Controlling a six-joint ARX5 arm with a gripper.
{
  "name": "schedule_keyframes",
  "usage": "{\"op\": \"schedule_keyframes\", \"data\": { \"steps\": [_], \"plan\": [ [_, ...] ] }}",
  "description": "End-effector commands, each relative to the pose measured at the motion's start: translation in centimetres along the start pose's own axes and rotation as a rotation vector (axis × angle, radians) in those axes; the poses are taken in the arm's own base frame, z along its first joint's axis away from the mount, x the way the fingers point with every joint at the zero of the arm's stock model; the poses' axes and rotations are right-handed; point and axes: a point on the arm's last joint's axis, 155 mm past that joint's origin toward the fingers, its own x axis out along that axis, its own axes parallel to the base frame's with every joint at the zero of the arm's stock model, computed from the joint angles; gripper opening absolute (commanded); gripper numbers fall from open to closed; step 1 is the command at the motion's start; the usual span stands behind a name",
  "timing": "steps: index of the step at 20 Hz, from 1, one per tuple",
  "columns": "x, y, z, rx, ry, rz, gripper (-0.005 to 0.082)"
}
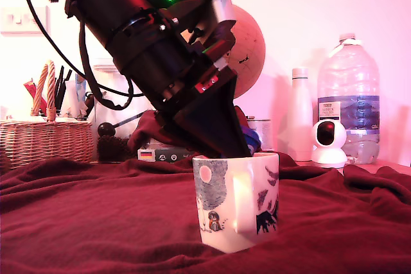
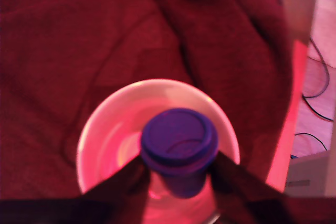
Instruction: Pick up the coffee capsules on the table and drop them inside the coffee cup
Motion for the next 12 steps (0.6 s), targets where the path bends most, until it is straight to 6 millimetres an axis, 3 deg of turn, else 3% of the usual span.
{"op": "schedule_keyframes", "data": {
  "steps": [1,6,12],
  "plan": [
    [0.5,0.0,-0.4,-0.004,0.017,-0.002,0.0646],
    [0.1,-0.1,-0.2,0.004,0.01,-0.001,0.0641],
    [-2.1,-1.0,0.8,0.03,-0.023,-0.006,0.0635]
  ]
}}
